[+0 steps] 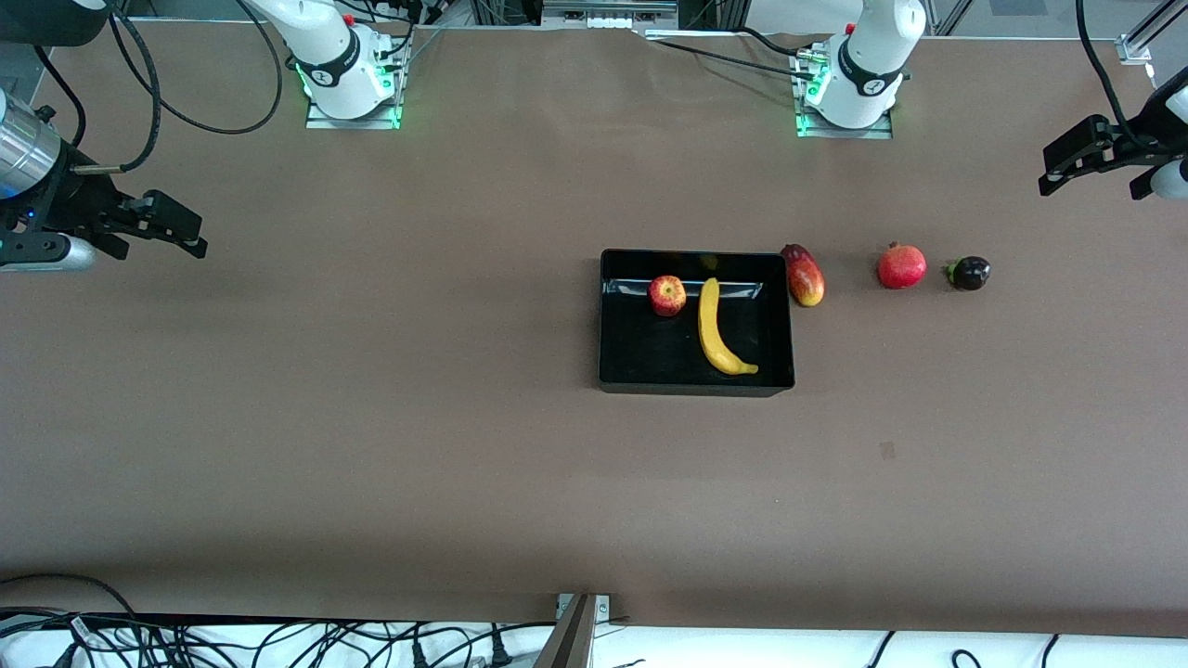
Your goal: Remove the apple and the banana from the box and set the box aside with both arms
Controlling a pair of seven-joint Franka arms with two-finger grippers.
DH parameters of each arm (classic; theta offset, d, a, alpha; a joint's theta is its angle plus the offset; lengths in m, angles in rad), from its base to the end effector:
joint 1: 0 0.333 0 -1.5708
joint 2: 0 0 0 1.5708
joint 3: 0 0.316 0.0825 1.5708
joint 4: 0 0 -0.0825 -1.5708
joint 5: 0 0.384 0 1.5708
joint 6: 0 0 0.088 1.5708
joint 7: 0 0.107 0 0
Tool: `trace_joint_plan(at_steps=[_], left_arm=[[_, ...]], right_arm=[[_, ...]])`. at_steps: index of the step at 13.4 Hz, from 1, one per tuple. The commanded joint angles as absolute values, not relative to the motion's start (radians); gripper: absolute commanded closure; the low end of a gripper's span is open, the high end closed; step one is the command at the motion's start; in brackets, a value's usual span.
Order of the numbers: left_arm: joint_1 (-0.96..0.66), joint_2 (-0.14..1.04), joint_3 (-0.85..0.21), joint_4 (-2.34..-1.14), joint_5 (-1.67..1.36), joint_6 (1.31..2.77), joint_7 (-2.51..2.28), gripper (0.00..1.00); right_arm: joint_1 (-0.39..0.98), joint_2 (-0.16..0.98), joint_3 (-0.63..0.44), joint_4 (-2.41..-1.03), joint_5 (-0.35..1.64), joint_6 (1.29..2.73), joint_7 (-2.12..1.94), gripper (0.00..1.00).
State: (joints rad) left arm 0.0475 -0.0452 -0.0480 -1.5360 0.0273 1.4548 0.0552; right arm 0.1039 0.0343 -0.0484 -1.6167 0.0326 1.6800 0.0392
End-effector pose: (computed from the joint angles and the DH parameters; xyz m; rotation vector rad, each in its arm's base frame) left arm 0.5284 0.0022 0.6553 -3.1116 0.0824 0.0573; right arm 0.5726 0.0354 0.5931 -3.1091 -0.0206 -0.0428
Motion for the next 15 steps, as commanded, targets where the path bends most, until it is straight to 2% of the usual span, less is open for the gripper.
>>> trace_joint_plan(at_steps=[1,10,15], left_arm=[[0.052,-0.048,-0.048,-1.519,0.008,1.436,0.049,0.00],[0.037,-0.040,-0.058,-1.529,-0.008,1.451,-0.082,0.00],[0.006,0.021,-0.136,-1.551,-0.057,1.572,-0.470,0.00]], right_arm=[[0.097,0.041,-0.038,-1.598,0.018,1.678,0.040,0.00],[0.097,0.041,-0.038,-1.598,0.018,1.684,0.040,0.00],[0.097,0.043,-0.040,-1.600,0.018,1.684,0.040,0.00]])
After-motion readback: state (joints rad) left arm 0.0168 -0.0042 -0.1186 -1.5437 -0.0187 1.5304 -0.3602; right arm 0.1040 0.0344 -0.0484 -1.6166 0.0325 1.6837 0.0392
